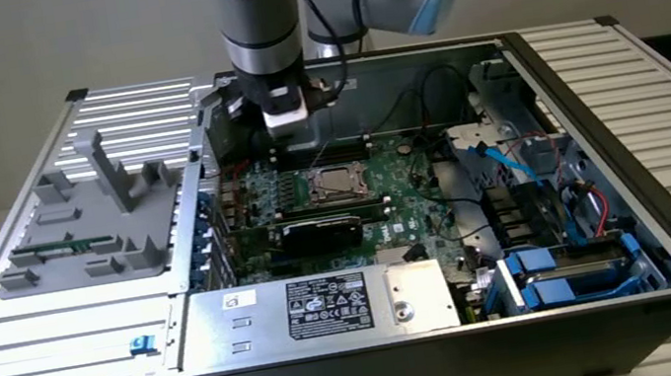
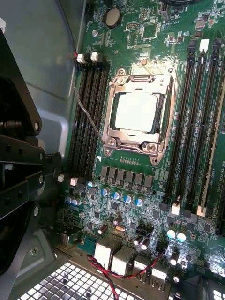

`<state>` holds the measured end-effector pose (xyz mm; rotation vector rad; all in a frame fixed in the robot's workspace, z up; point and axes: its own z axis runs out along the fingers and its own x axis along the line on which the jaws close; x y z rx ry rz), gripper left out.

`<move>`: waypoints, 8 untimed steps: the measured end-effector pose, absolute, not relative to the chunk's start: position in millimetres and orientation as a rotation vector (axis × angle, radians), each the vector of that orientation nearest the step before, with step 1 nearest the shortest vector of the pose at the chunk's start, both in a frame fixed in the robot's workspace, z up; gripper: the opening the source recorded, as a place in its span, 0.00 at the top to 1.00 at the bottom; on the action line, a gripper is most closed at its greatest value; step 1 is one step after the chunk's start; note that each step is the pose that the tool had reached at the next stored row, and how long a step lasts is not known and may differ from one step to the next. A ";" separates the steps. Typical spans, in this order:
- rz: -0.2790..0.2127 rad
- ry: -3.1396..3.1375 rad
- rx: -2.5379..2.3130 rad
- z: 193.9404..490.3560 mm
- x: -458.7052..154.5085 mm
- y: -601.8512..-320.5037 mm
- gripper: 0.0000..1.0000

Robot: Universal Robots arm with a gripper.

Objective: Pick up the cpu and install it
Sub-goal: 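Install the first cpu locking lever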

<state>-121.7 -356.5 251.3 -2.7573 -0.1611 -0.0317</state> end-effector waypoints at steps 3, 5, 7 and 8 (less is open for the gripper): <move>-0.045 -0.091 -2.761 251.0 -121.7 -356.6 0.89; -0.054 -0.046 -2.763 250.6 -121.7 -356.6 0.89; -0.063 -0.001 -2.763 250.2 -121.7 -356.5 0.89; -0.068 0.022 -2.764 249.9 -121.7 -356.5 0.89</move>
